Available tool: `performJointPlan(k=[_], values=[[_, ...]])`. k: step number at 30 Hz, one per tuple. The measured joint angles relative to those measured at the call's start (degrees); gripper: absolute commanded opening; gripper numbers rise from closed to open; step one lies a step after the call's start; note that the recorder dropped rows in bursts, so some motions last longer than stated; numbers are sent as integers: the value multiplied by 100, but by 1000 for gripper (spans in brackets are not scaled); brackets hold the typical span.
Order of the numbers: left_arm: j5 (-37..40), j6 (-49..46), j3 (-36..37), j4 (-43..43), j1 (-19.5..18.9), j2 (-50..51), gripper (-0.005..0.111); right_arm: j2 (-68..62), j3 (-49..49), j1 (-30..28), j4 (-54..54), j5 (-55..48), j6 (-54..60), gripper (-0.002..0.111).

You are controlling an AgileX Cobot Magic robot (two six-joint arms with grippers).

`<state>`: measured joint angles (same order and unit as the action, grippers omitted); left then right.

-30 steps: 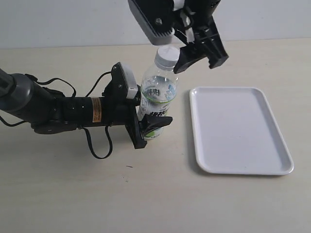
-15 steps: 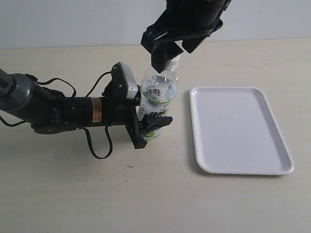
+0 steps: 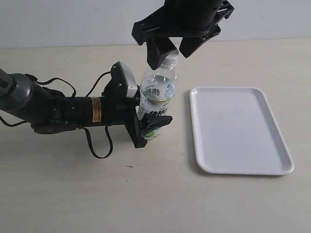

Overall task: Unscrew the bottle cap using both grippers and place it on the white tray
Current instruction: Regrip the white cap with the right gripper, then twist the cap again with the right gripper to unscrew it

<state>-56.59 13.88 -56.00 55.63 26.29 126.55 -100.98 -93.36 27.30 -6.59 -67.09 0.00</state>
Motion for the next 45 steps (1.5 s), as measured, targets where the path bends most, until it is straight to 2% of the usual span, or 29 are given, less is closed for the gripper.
performJointPlan(k=[7,18,34,37,44,45], values=[[0,0,0,0,0,0,1,0,0,0,-13,175,0,64],[0,0,0,0,0,0,1,0,0,0,-51,186,477,55],[0,0,0,0,0,0,1,0,0,0,-55,23,674,53],[0,0,0,0,0,0,1,0,0,0,-55,23,685,44],[0,0,0,0,0,0,1,0,0,0,-42,23,695,3],[0,0,0,0,0,0,1,0,0,0,-42,23,695,0]])
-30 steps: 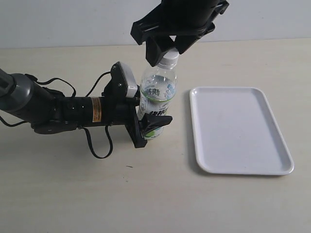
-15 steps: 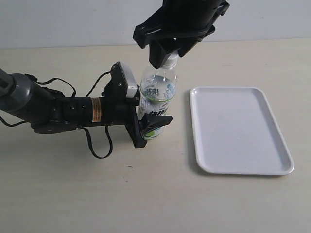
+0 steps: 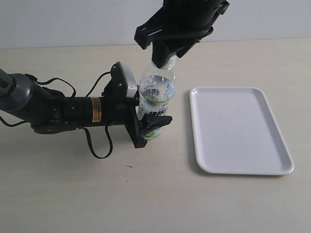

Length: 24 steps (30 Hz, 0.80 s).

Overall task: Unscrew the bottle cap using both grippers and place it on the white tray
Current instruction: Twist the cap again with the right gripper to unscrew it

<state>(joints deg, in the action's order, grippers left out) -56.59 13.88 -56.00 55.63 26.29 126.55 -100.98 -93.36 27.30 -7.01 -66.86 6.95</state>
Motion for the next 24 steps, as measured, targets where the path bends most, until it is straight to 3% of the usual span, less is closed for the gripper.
performJointPlan(k=[8,24], values=[[0,0,0,0,0,0,1,0,0,0,23,0,1023,0],[-10,-54,0,67,0,0,1,0,0,0,46,0,5934,0]])
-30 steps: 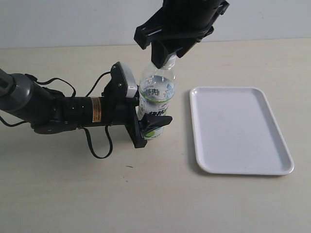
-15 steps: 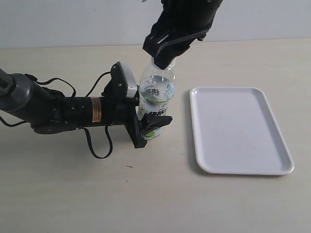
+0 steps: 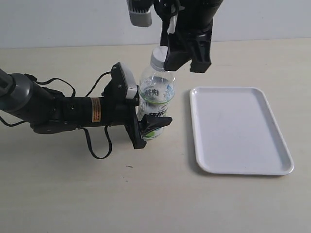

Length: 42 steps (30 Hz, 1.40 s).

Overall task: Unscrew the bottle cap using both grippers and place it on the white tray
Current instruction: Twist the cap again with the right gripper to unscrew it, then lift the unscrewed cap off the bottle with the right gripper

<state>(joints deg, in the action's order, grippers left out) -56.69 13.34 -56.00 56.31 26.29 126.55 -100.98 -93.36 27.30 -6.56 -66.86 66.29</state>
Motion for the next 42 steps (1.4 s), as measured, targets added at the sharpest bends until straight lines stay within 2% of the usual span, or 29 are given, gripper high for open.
performJointPlan(k=[8,12,14,27,31,36,39,42], values=[[0,-45,0,22,0,0,1,10,0,0,87,24,2631,0],[10,-11,0,-21,0,0,1,10,-11,0,242,110,4832,0],[10,11,0,-21,0,0,1,10,-11,0,253,149,5262,0],[10,60,0,-23,10,0,1,397,-11,0,322,98,5376,0],[10,60,0,-35,10,0,1,397,-11,0,475,98,4392,0],[21,291,0,-125,24,0,1,405,-11,-101,1505,98,1151,0],[21,398,0,-125,24,0,1,405,-11,-537,1478,135,-707,0],[21,450,0,-125,24,0,1,288,-11,-1059,860,143,-2144,0]])
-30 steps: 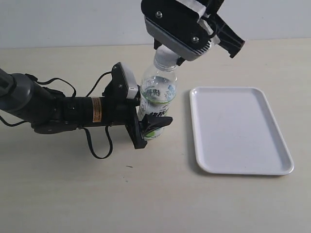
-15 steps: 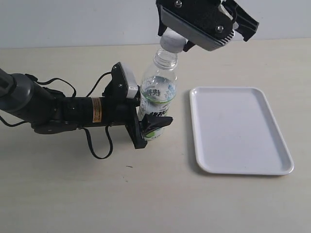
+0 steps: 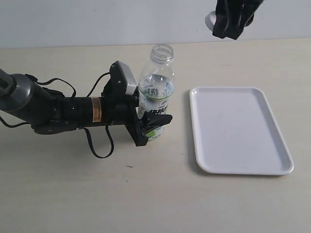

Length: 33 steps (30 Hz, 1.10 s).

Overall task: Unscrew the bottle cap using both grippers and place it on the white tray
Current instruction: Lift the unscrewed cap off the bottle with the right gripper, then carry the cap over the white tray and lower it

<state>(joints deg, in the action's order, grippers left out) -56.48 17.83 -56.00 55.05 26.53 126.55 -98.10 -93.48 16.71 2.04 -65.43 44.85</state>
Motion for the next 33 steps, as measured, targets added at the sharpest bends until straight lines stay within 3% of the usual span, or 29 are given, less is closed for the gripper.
performJointPlan(k=[10,25,33], values=[[33,166,0,-207,-35,0,1,-1008,0,-886,-690,-267,-2701,0],[45,356,10,-354,-56,10,1,-2304,0,-912,-739,320,-3477,0],[43,380,10,-581,-56,30,1,-2558,0,-1146,-204,436,-3815,0]])
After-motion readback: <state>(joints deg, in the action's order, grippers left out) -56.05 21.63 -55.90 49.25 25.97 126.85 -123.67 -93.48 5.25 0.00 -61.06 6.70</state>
